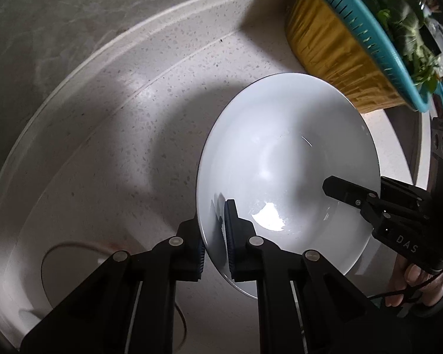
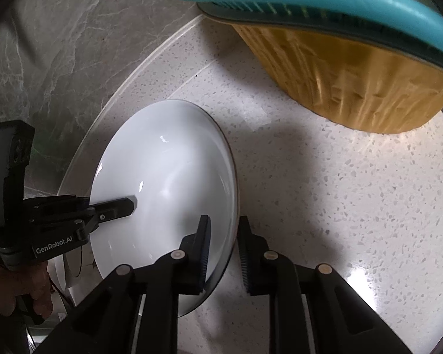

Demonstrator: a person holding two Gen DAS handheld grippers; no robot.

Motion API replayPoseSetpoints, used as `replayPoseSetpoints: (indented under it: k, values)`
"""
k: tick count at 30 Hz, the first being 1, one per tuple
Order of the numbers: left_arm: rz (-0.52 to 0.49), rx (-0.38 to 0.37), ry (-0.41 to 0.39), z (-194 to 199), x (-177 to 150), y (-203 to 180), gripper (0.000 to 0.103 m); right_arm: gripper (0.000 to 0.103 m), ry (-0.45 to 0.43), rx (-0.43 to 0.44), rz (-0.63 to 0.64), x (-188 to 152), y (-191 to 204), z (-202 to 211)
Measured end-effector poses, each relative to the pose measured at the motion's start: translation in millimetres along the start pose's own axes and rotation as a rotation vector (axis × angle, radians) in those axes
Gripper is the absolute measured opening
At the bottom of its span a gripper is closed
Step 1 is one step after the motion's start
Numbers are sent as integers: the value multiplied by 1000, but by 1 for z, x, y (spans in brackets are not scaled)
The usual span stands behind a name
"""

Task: Organize plates and bowls
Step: 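Close both grippers on the large white bowl's rim, then lift the large white bowl and carry it over the plate stack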

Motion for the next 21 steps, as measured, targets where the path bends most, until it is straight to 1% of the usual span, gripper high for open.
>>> replayPoseSetpoints:
  k: [3, 8, 11, 12, 16, 21]
  values:
    - [5, 18, -32, 17, -12, -5, 10, 20, -24, -1, 39, -2, 6, 14]
    - [45, 25, -105, 48, -39, -20, 10, 19, -54, 29, 99, -7, 19, 41]
    - [76, 36, -143, 69, -64, -23, 10, 18, -63, 51, 139, -15, 29, 56]
    - [85, 39, -150, 62, -65, -36, 10, 18, -66, 56, 149, -18, 33, 59]
    - [136, 41, -182, 77, -100, -42, 10, 17, -64, 76, 208, -34, 51, 70]
    - [181, 14, -209, 78, -134, -49, 11, 17, -59, 89, 253, -49, 61, 87]
Point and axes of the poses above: each gripper's, at about its wrist camera, not at the fingertips, and z roughly against the way its jaws point, y to its left, x to its top, the point moved 2 cm from there along -z, roughly the way its jaws point, and after that the axes turned 13 degrees about -x, right-handed, at the moved point
